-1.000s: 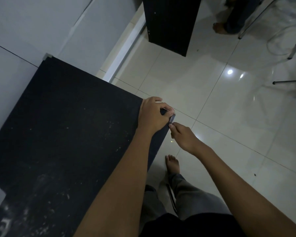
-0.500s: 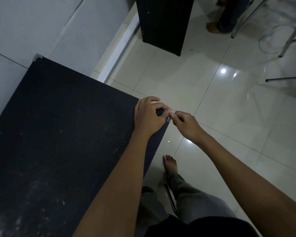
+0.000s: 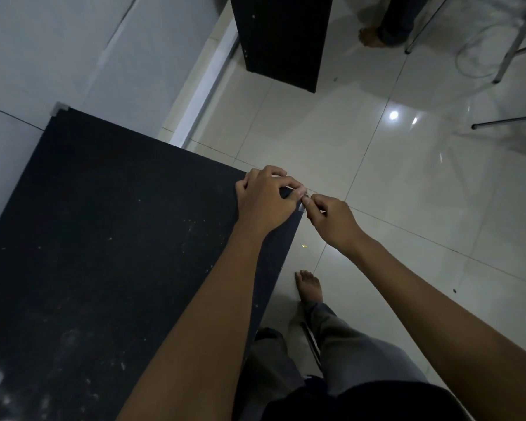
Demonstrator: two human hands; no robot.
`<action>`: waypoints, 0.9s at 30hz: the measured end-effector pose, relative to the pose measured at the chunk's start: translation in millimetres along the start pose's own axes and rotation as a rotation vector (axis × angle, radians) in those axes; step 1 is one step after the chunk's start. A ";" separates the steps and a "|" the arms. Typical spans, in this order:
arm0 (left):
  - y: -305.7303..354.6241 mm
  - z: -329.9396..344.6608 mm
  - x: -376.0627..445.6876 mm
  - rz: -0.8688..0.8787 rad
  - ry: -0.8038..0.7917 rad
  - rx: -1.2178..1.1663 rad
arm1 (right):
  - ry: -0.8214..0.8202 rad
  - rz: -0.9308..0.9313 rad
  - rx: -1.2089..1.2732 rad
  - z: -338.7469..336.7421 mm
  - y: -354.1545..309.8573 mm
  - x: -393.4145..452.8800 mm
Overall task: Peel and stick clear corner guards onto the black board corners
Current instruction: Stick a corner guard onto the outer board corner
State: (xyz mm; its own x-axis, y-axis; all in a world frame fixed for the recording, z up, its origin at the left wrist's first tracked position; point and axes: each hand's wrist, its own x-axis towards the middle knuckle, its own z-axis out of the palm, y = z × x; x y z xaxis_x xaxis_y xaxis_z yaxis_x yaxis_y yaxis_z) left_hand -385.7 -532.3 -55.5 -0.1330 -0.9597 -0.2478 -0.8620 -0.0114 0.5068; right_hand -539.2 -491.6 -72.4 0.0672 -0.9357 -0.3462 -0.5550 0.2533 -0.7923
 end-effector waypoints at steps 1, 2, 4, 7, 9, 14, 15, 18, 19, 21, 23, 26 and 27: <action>0.4 -0.4 0.4 -0.007 -0.012 -0.003 | -0.002 -0.010 -0.012 0.1 -0.4 -0.5; 1.0 -0.8 0.4 -0.013 -0.022 -0.007 | -0.002 -0.021 -0.022 0.6 -0.6 -1.2; 1.9 -1.8 0.0 -0.021 -0.030 -0.016 | -0.005 -0.028 -0.023 1.7 -1.3 -3.3; 2.3 -3.5 1.1 -0.031 -0.039 -0.022 | -0.028 -0.011 -0.031 2.7 -1.8 -6.8; 2.3 -3.7 1.5 -0.034 -0.045 -0.018 | -0.052 -0.008 -0.046 3.2 -1.2 -7.4; 4.4 -6.1 1.7 -0.027 -0.050 0.008 | -0.098 0.005 -0.064 5.1 -1.4 -11.4; 4.6 -7.3 1.5 -0.022 -0.054 0.018 | -0.124 0.000 -0.069 7.7 -1.5 -15.0; 5.1 -10.5 1.1 -0.020 -0.066 0.042 | -0.135 0.021 -0.001 19.4 -2.6 -27.5; 5.0 -11.0 0.6 -0.023 -0.069 0.043 | -0.115 0.034 0.027 21.9 -4.0 -29.9; 5.3 -11.6 -0.4 -0.026 -0.081 0.038 | -0.112 0.064 0.077 20.9 -7.7 -31.8; 4.9 -12.1 -1.5 -0.027 -0.097 0.026 | -0.163 0.123 0.138 14.0 -9.3 -33.1; 2.2 -13.9 -0.8 -0.017 -0.123 0.035 | -0.091 0.239 0.276 4.6 -10.8 -29.9; 1.0 -14.4 -0.5 -0.014 -0.127 0.042 | -0.022 0.257 0.298 3.0 -11.8 -24.4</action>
State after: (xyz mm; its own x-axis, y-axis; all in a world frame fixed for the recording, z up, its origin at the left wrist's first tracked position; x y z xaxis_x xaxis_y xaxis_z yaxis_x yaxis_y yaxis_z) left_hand -379.4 -535.9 -43.0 -0.1794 -0.9160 -0.3589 -0.8836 -0.0103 0.4680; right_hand -531.7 -471.0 -56.1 -0.0235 -0.8277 -0.5607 -0.2907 0.5422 -0.7883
